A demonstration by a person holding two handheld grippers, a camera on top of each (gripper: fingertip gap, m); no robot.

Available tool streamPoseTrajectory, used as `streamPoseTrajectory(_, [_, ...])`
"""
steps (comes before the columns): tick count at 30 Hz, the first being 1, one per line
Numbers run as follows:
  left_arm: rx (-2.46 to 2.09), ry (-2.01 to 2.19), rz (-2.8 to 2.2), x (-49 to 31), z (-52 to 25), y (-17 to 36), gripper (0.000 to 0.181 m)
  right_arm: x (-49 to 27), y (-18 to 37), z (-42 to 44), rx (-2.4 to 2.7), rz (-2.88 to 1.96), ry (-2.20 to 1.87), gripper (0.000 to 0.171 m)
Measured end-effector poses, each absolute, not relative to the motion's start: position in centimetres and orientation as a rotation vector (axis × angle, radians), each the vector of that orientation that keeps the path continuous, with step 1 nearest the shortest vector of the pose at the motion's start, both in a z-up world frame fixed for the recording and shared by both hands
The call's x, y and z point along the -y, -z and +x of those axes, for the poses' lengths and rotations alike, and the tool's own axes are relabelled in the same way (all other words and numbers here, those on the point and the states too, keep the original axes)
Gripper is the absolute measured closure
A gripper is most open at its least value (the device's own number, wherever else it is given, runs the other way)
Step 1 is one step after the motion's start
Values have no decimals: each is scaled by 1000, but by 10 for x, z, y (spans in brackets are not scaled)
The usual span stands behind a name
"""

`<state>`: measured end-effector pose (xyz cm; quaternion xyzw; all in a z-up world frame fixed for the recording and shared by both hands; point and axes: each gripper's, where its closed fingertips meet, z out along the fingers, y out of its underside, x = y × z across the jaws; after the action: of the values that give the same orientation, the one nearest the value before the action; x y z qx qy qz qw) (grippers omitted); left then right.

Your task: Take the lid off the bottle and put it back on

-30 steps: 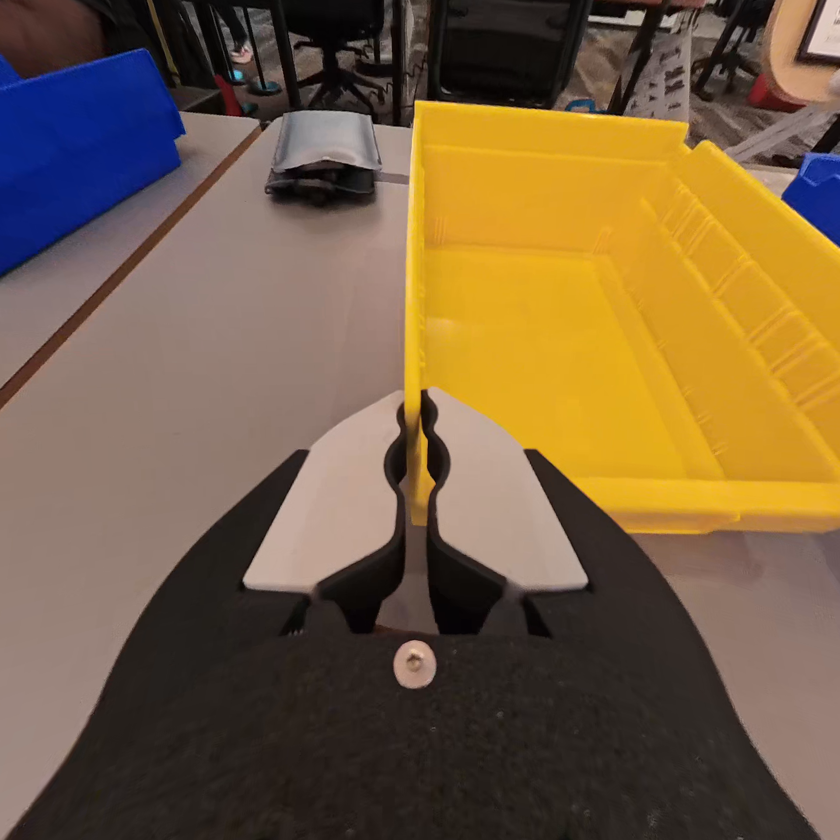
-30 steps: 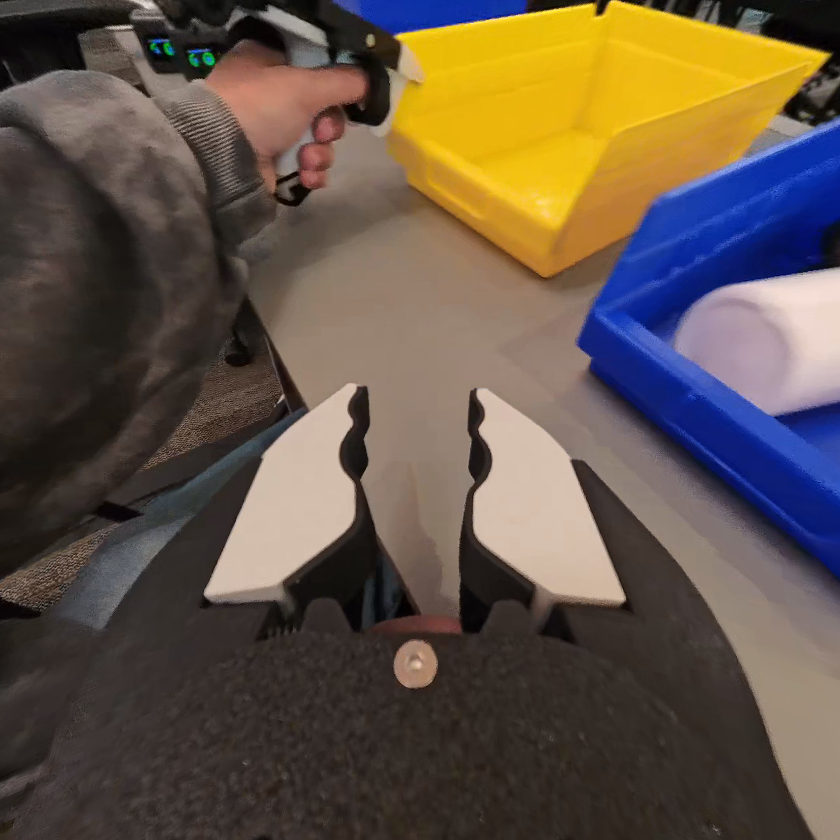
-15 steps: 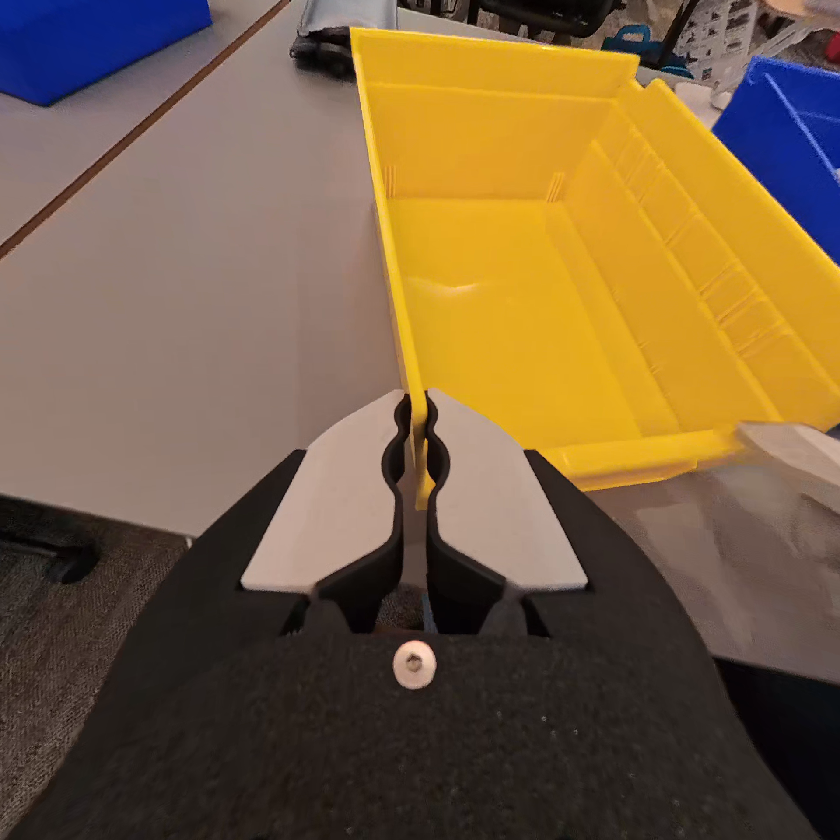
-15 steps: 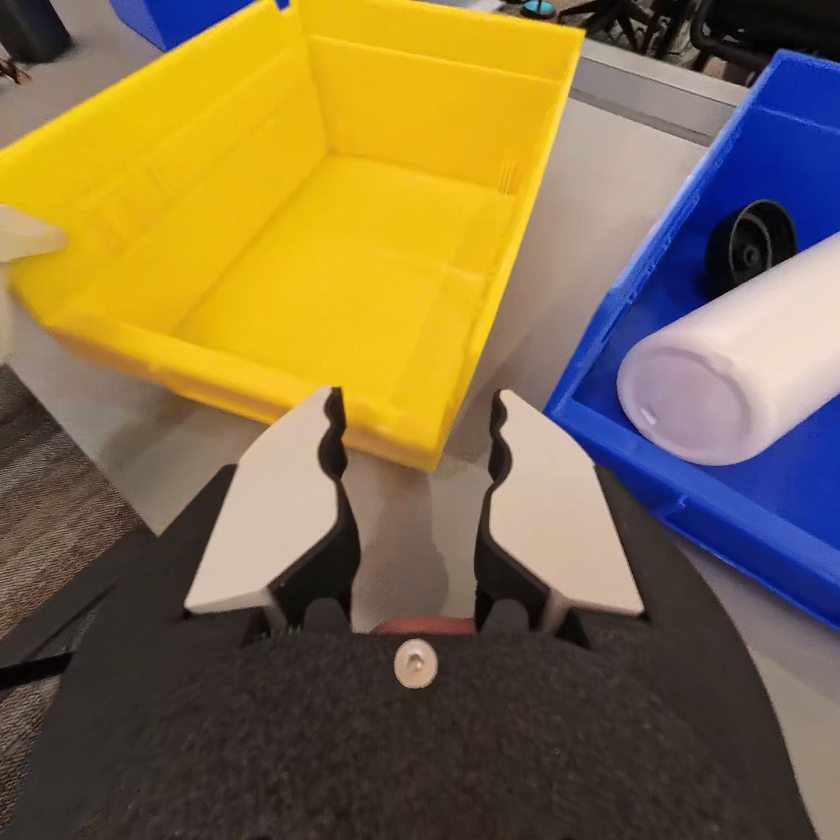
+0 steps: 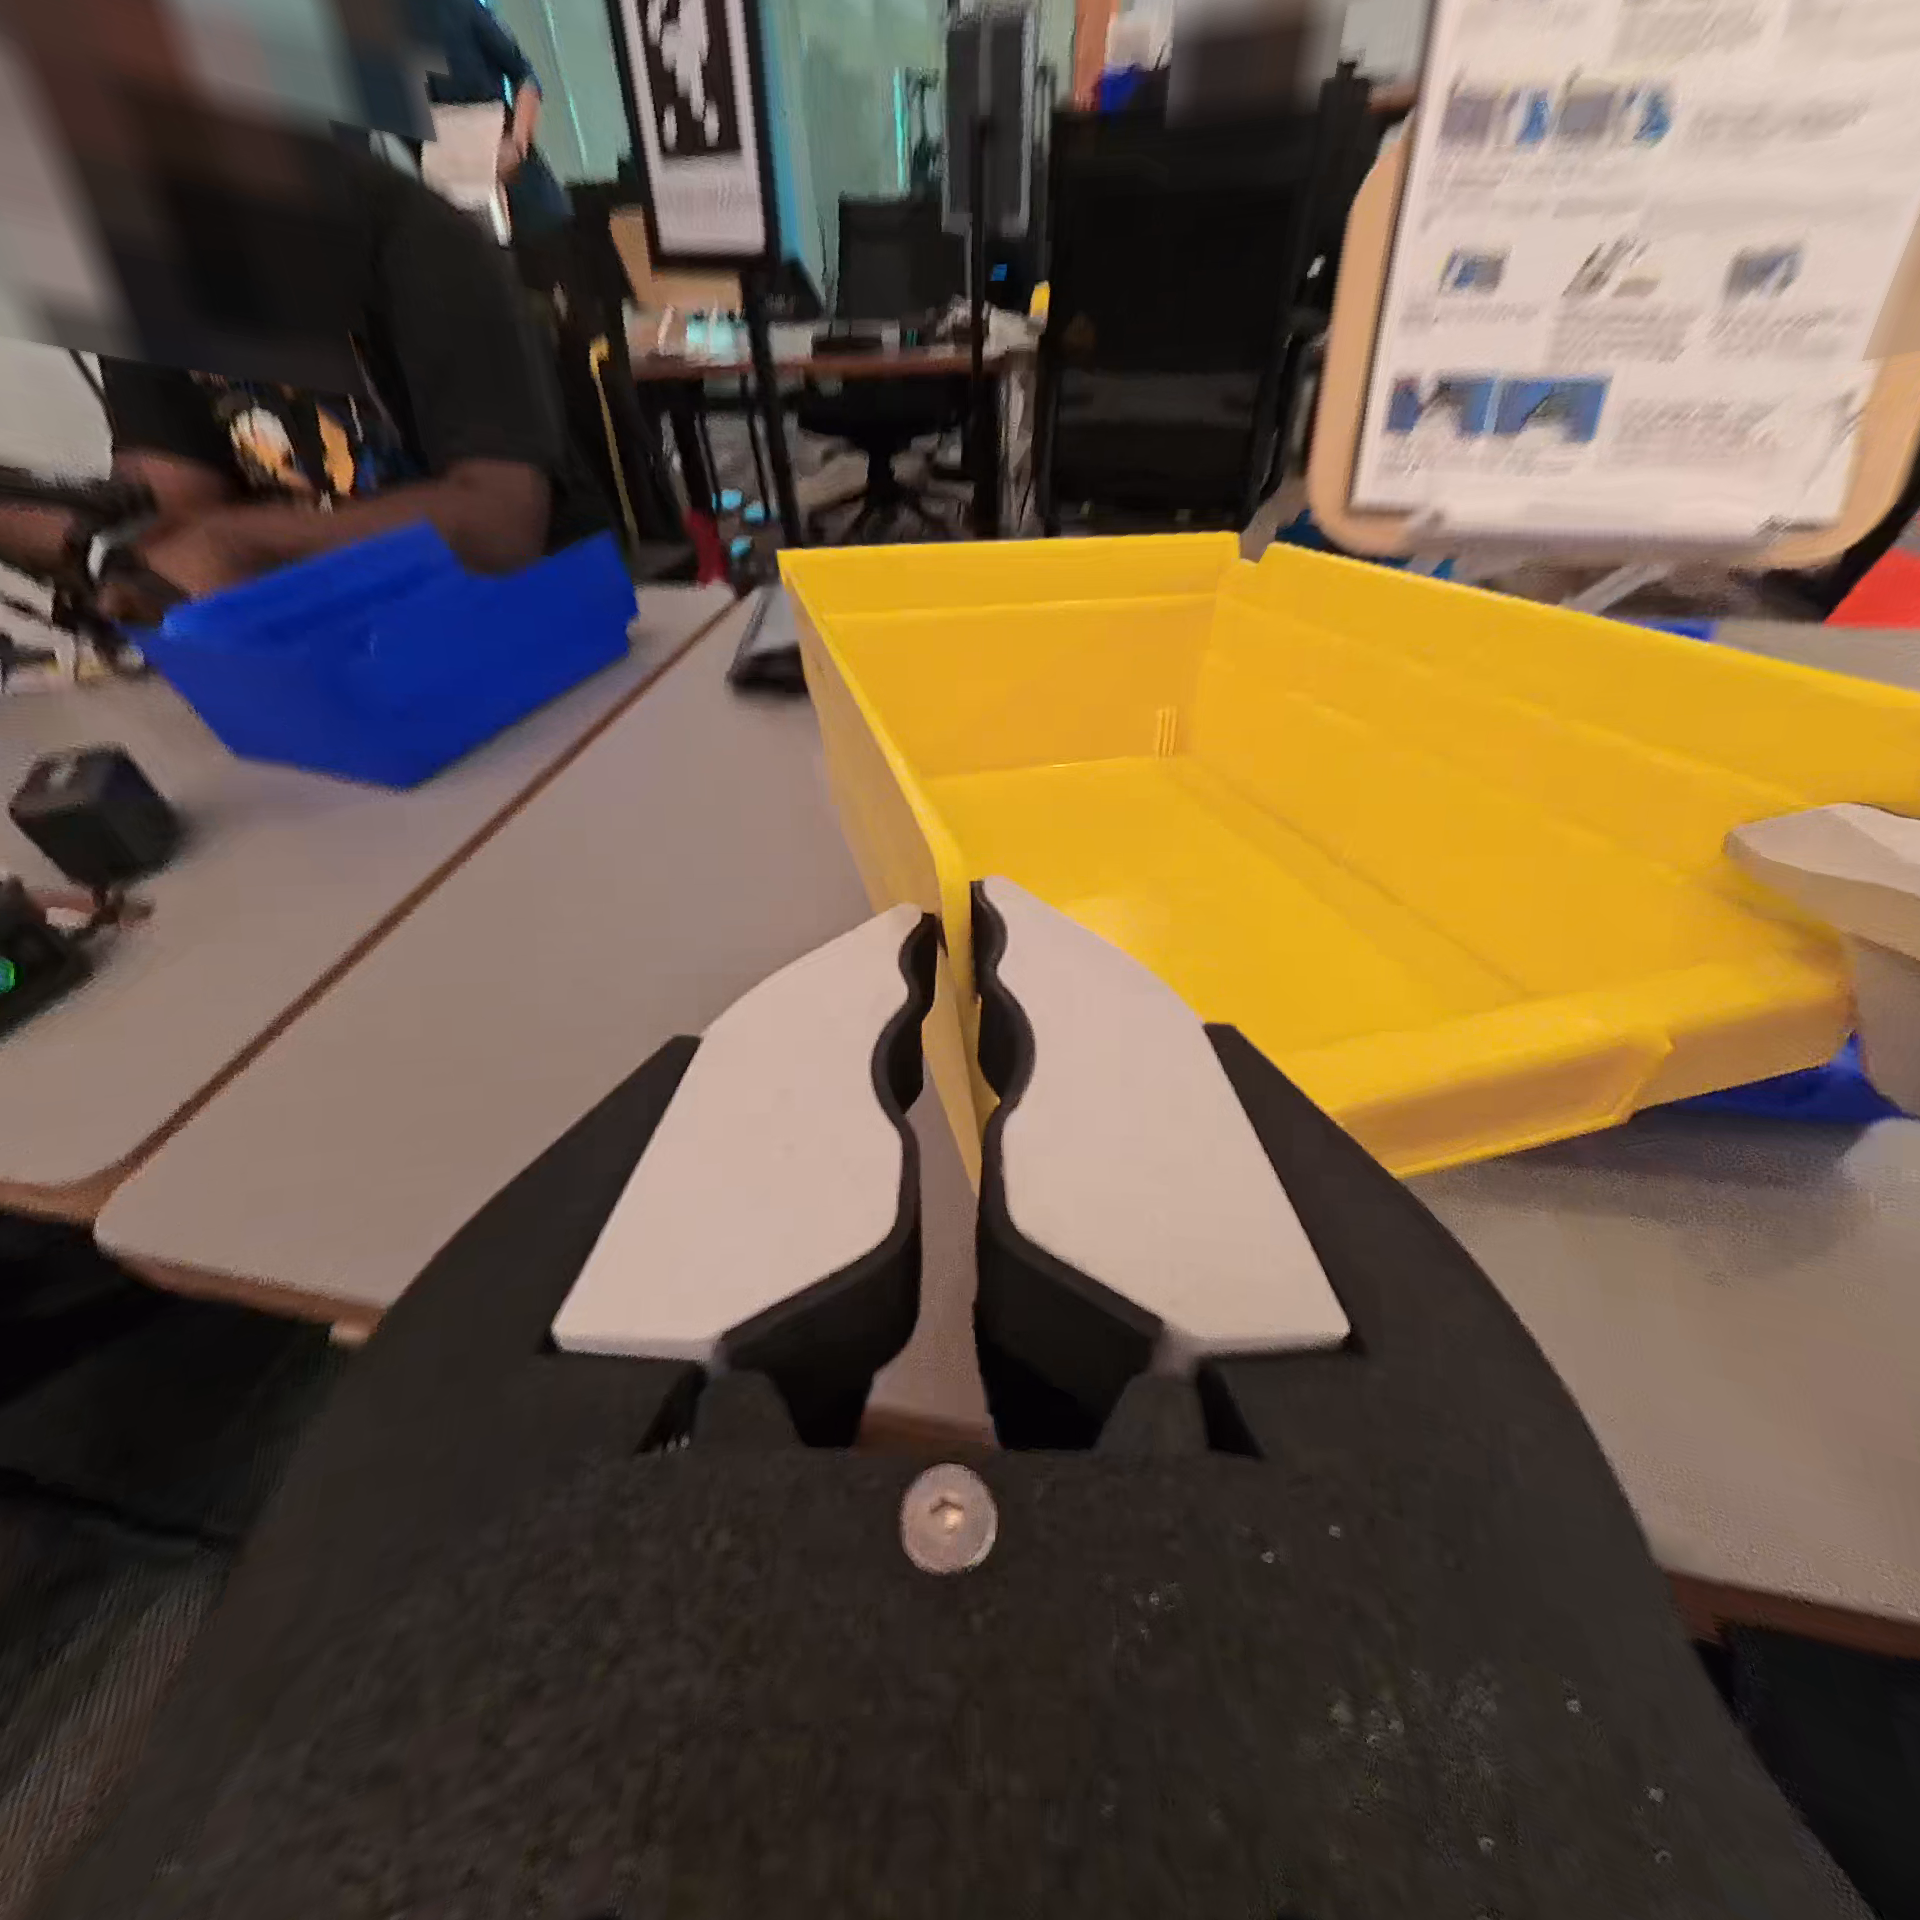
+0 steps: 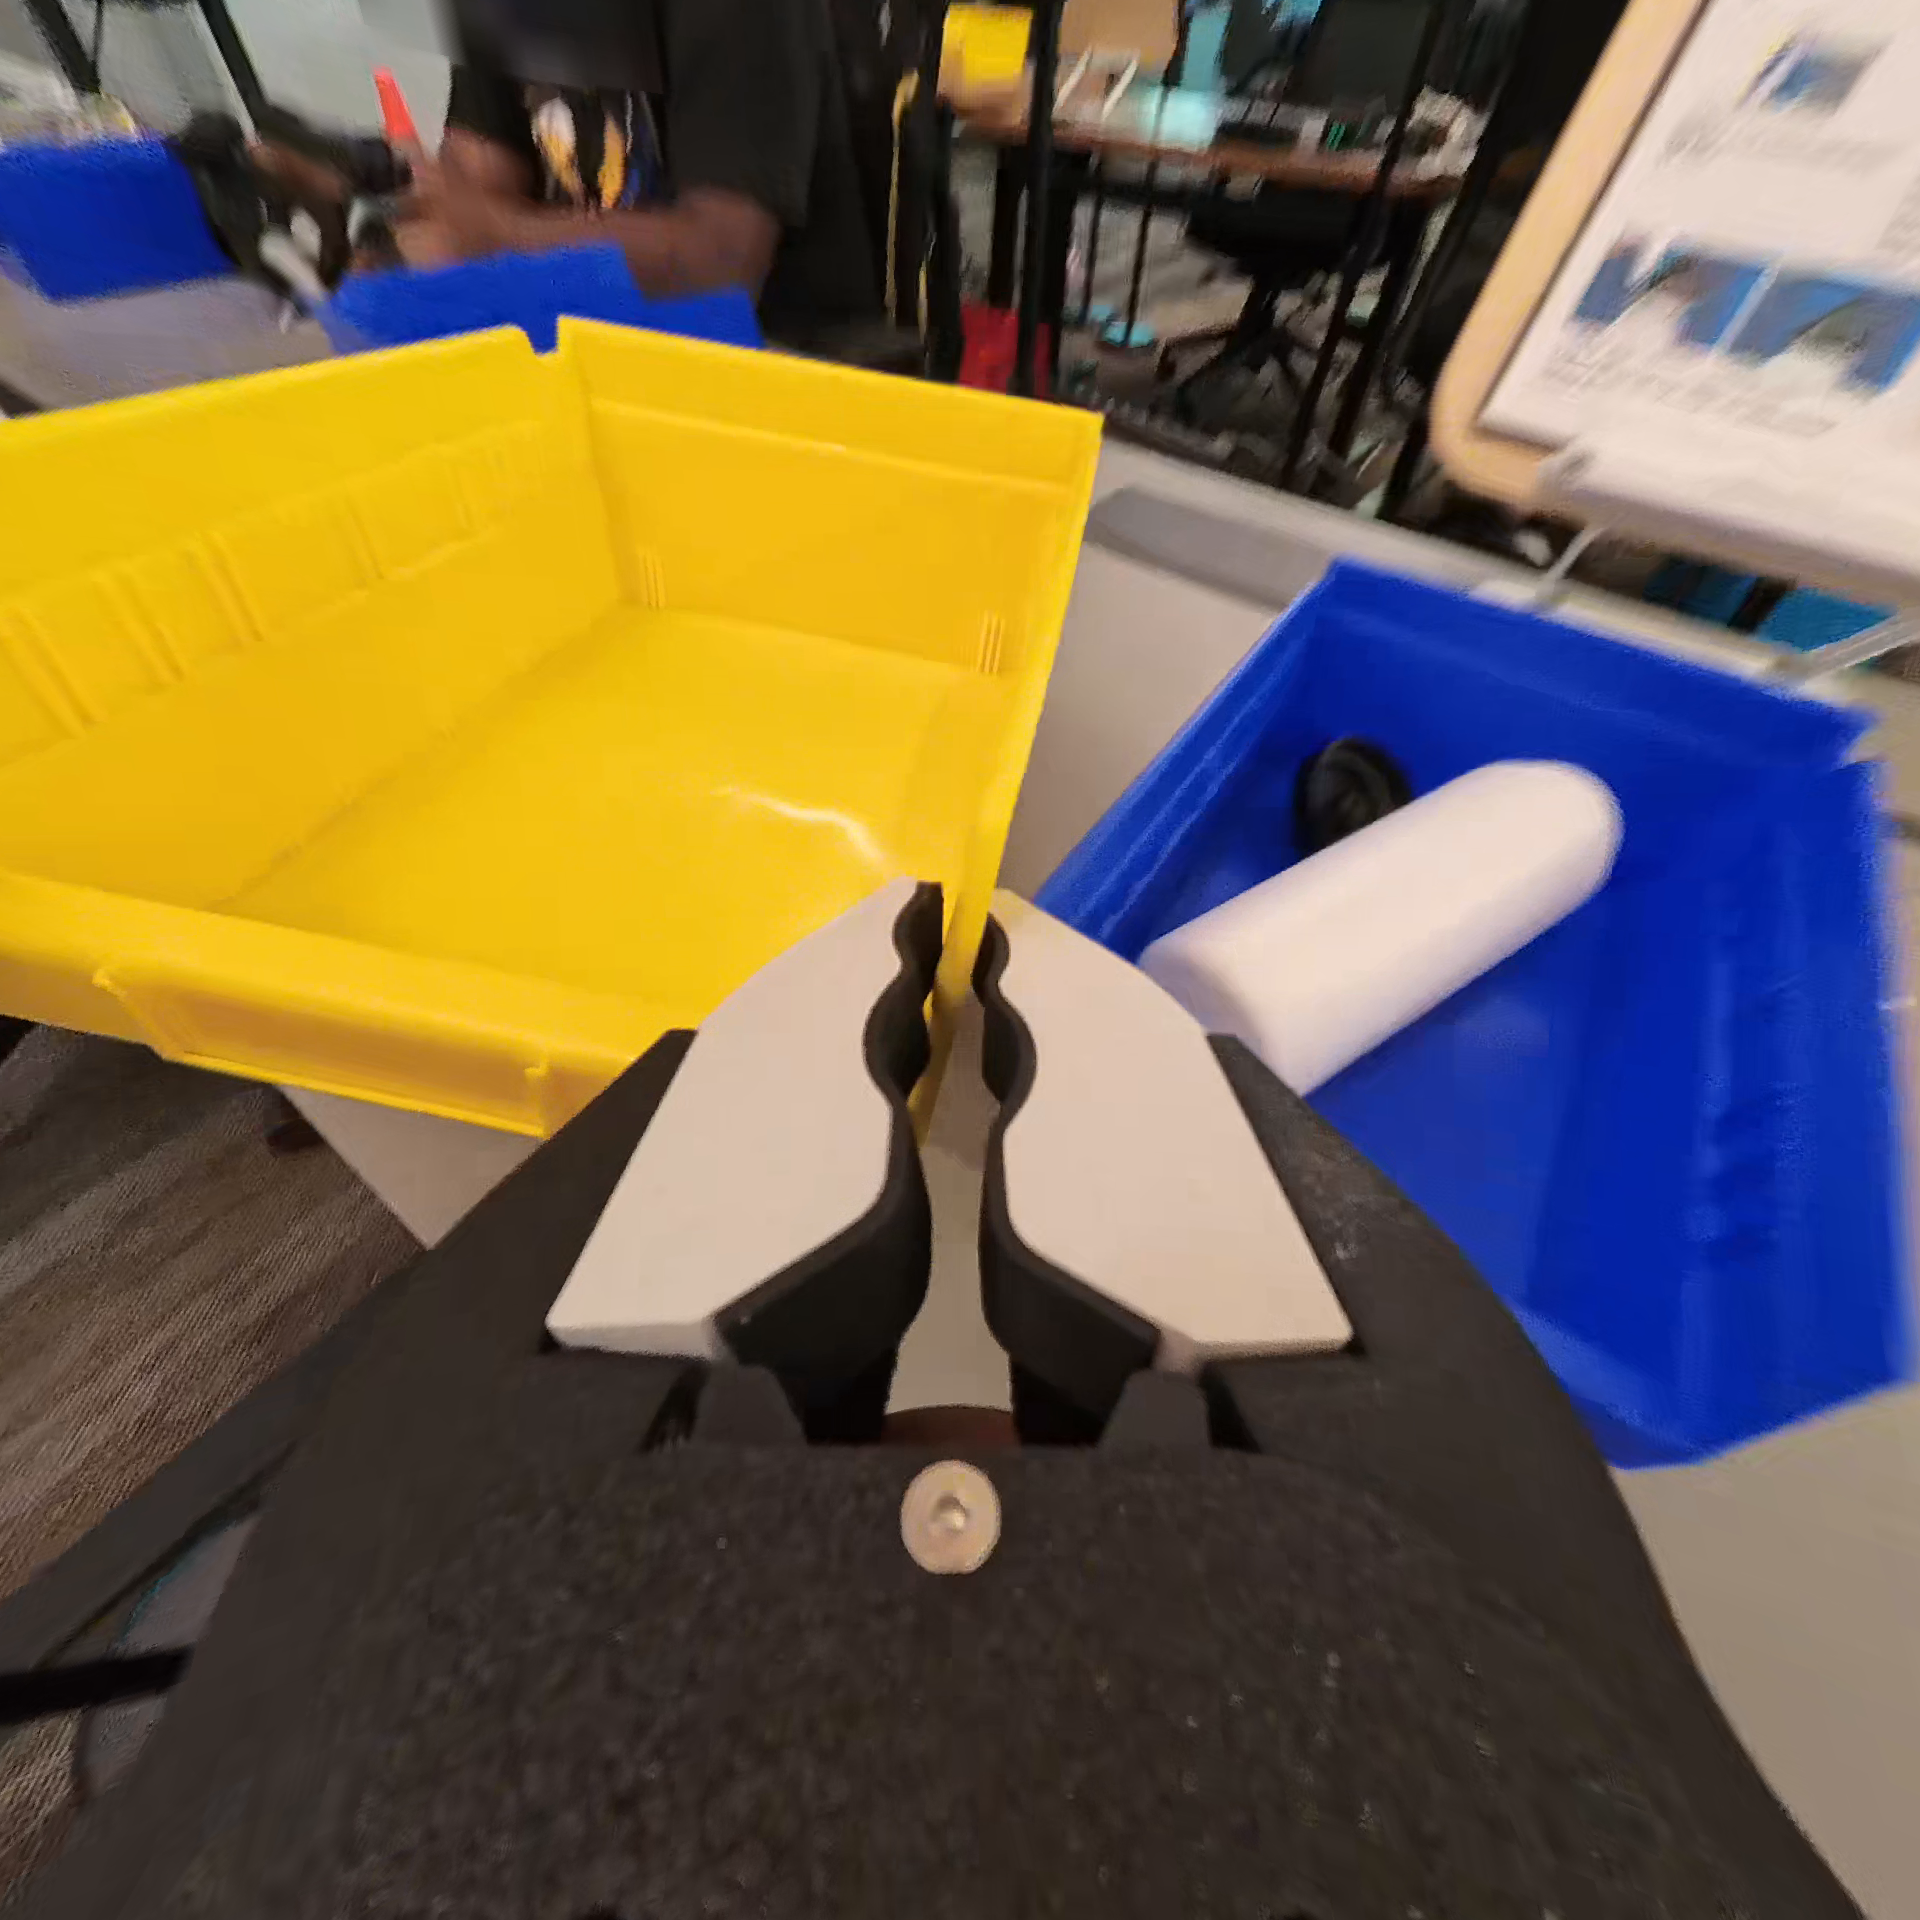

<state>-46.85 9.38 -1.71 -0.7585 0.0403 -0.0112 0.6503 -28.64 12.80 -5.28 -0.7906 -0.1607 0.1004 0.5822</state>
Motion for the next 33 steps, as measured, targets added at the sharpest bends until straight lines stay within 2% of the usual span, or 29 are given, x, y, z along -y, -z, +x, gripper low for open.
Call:
streamPoseTrajectory(4, [-186, 89, -1594, -99, -402, -44, 176, -120, -7, -224, 266, -1714, -165, 166])
streamPoseTrajectory(8, [-337, 156, -1512, -117, -302, -86, 177, -112, -46, -127, 60, -1653, -97, 167])
streamPoseTrajectory(11, [-446, 250, -1492, -131, -212, -93, 177, -103, -64, -40, -23, -1663, 9, 167])
streamPoseTrajectory(14, [-542, 310, -1501, -144, -117, -77, 176, -94, -62, 54, -137, -1681, 124, 168])
streamPoseTrajectory(18, [-621, 344, -1567, -162, -16, -26, 177, -93, -24, 156, -241, -1772, 227, 168])
streamPoseTrajectory(21, [-629, 360, -1657, -172, 29, 23, 178, -98, 24, 204, -264, -1867, 247, 168])
streamPoseTrajectory(30, [-726, 464, -1862, -160, 70, 135, 173, -102, 139, 250, -271, -1998, 168, 168])
streamPoseTrajectory(33, [-788, 494, -1865, -153, 78, 151, 165, -91, 172, 252, -275, -2152, 138, 162])
